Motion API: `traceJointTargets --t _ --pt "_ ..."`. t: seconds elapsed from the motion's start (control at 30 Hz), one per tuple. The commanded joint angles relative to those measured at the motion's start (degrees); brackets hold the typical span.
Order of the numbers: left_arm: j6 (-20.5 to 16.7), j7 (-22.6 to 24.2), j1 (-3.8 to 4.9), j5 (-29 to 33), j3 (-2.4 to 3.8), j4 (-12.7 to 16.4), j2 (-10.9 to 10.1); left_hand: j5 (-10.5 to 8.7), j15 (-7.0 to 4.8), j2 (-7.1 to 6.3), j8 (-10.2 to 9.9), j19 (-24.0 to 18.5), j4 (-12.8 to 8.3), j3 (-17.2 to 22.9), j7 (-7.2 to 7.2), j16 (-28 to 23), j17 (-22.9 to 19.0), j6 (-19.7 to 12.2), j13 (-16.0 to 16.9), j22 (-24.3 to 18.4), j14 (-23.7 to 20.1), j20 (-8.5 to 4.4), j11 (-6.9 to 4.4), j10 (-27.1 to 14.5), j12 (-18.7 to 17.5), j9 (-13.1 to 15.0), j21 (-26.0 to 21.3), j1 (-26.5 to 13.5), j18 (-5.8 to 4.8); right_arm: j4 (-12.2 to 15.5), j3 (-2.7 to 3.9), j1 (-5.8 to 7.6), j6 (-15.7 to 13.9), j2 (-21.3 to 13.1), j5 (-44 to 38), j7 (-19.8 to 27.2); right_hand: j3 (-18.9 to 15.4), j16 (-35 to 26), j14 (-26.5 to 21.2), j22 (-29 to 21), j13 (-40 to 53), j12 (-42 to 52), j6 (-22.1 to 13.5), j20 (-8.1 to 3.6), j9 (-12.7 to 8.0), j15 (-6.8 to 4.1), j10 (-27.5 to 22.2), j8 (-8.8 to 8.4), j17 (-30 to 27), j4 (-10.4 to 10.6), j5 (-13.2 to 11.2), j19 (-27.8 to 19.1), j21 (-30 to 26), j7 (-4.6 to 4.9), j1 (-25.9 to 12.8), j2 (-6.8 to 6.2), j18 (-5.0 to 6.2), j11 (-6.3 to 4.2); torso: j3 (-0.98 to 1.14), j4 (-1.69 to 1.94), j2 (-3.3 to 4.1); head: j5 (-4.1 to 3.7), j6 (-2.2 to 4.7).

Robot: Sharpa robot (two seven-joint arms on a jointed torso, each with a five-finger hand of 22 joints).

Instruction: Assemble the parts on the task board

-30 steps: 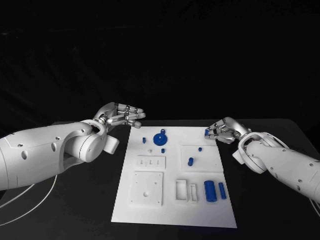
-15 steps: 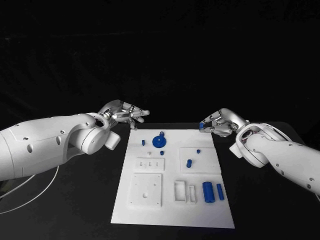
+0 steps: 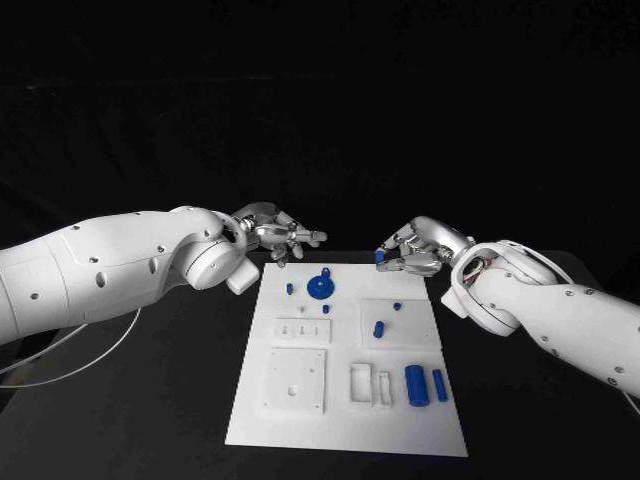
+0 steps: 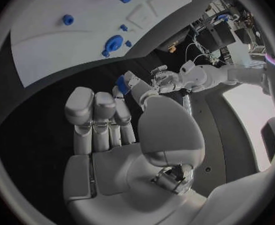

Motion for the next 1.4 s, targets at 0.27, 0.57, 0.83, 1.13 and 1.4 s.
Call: traceJointTargets --t 0.27,0.57,0.83,1.13,1.4 --pt "4.6 -10.7 0.26 -3.4 -0.03 -0.9 2.6 -2.76 0.28 -1.99 0.0 0.1 4.1 1.2 0.63 1.4 -1.2 -3.3 1.9 3.3 -0.4 0.37 0.22 2.0 -0.8 3.0 -1.5 -1.5 1.02 1.3 -0.16 0.02 1.5 2.1 -4.1 -5.7 1.4 -0.4 0.0 5.3 0.1 -0.1 1.1 -0.34 2.2 -0.37 0.2 0.39 -0.1 0.0 -0.6 3.6 -0.1 -0.75 0.4 -0.76 -0.45 0.16 0.01 -0.13 -0.41 -0.20 -0.15" --pt "4.4 -15.0 0.26 -3.7 -0.06 -0.7 4.1 2.53 0.29 -1.27 0.0 1.3 4.1 1.5 0.74 1.9 -2.3 -3.4 2.5 8.5 -0.4 0.36 0.26 2.1 -1.3 0.9 -5.0 -2.1 0.96 2.6 -0.38 0.01 2.8 3.2 -5.5 -9.0 1.4 -0.6 0.0 5.2 0.0 -0.3 0.8 -0.32 2.2 -0.34 0.0 0.37 -0.3 -0.1 -0.4 3.6 -0.2 -0.71 0.1 -0.89 -0.42 0.18 -0.05 -0.10 -0.29 -0.17 -0.49" --pt "5.2 -16.4 0.25 -3.8 -0.08 -0.6 5.2 -0.87 0.35 -1.08 0.0 1.7 3.9 0.8 0.86 1.9 -2.4 -3.6 2.4 10.6 -0.5 0.43 0.34 2.1 -1.5 -0.5 -6.6 -2.8 0.91 3.3 -0.64 0.01 3.7 3.9 -6.8 -10.9 1.5 -0.7 0.0 5.2 0.0 -0.3 0.9 -0.32 2.2 -0.34 0.0 0.39 -0.3 -0.2 -0.6 3.6 -0.3 -0.70 0.2 -0.92 -0.41 0.18 -0.08 0.05 -0.27 -0.38 -0.79" --pt "6.1 -17.2 0.23 -4.0 -0.08 -0.8 6.2 2.79 0.33 -0.66 0.0 2.7 4.0 1.4 0.85 2.1 -2.3 -3.5 2.3 15.0 -0.5 0.40 0.30 2.1 -1.4 -0.3 -9.8 -2.4 0.75 3.8 -1.06 0.01 4.2 4.6 -7.9 -11.9 1.5 -0.7 0.0 5.1 -0.1 -0.4 0.9 -0.32 2.2 -0.35 -0.1 0.37 -0.3 -0.2 -0.8 3.6 -0.4 -0.74 0.0 -1.15 -0.40 0.18 -0.09 -0.04 -0.16 0.10 -0.67" --pt "7.0 -17.6 0.15 -4.3 -0.08 -1.3 7.1 2.56 0.37 -0.13 0.0 3.2 3.5 0.7 0.88 2.2 -2.0 -3.6 2.2 16.8 -0.5 0.43 0.35 2.1 -1.7 -1.0 -11.0 -2.9 0.72 3.6 -1.19 0.05 4.5 5.1 -8.4 -12.4 1.4 -0.8 0.0 5.0 -0.2 -0.5 0.9 -0.31 2.2 -0.34 -0.1 0.37 -0.3 -0.1 -0.9 3.6 -0.4 -0.75 0.0 -1.24 -0.40 0.18 -0.11 -0.11 -0.19 -0.20 -1.00"
